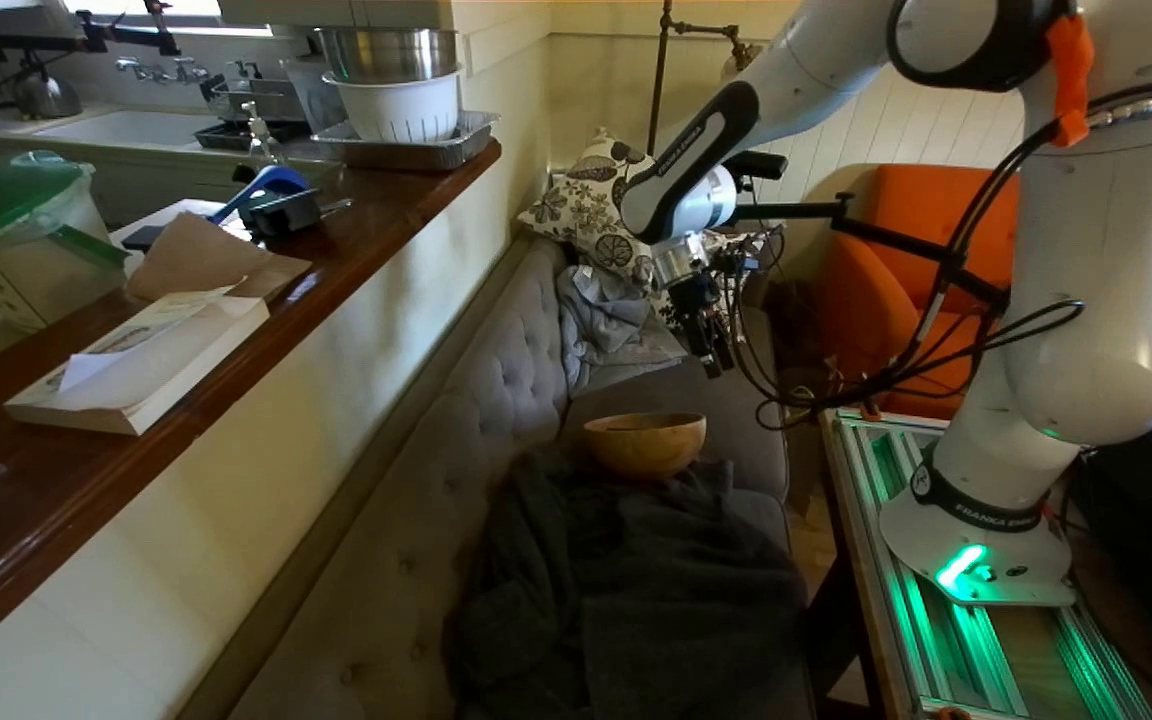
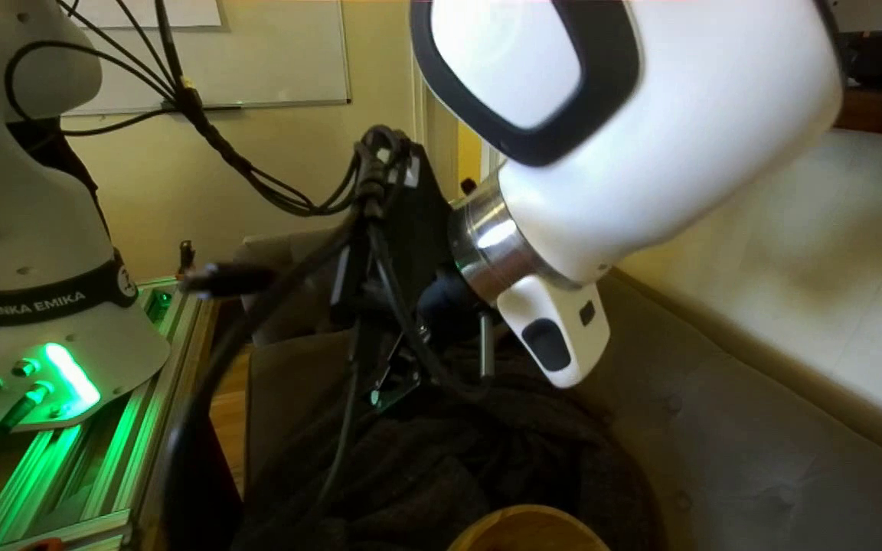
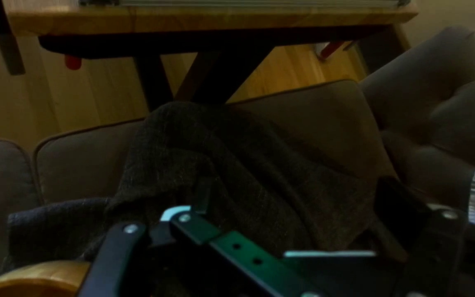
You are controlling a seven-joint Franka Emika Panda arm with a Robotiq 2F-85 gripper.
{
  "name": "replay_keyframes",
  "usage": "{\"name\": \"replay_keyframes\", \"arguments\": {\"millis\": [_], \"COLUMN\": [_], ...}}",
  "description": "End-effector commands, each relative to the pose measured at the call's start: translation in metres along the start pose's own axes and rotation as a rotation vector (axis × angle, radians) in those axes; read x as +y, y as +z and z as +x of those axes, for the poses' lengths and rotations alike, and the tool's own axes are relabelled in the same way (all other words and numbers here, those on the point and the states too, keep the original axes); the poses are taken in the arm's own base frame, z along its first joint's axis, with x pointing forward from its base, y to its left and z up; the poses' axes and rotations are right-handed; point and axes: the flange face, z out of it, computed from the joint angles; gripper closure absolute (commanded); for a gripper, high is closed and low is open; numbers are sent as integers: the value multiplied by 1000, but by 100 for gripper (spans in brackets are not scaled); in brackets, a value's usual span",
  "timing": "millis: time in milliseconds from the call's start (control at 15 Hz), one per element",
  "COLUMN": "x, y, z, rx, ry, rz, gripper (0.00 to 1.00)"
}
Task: Pick up the bowl and put it on the shelf
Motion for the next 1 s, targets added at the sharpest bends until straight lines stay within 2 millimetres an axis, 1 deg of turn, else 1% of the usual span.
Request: {"name": "replay_keyframes", "arguments": {"millis": [0,200,400,467,533,600,667,733,933], "x": [8,6,6,5,2,-3,-9,-14,-12], "y": [21,42,57,58,56,49,36,25,-3], "z": [44,71,93,97,100,99,95,90,72], "rx": [-174,-309,-344,-351,-352,-335,-274,-253,-204], "ry": [-38,-106,-180,-180,-144,-126,-158,-226,-341], "rz": [37,-15,10,28,33,55,93,138,203], "gripper": [0,0,0,0,0,0,0,0,0]}}
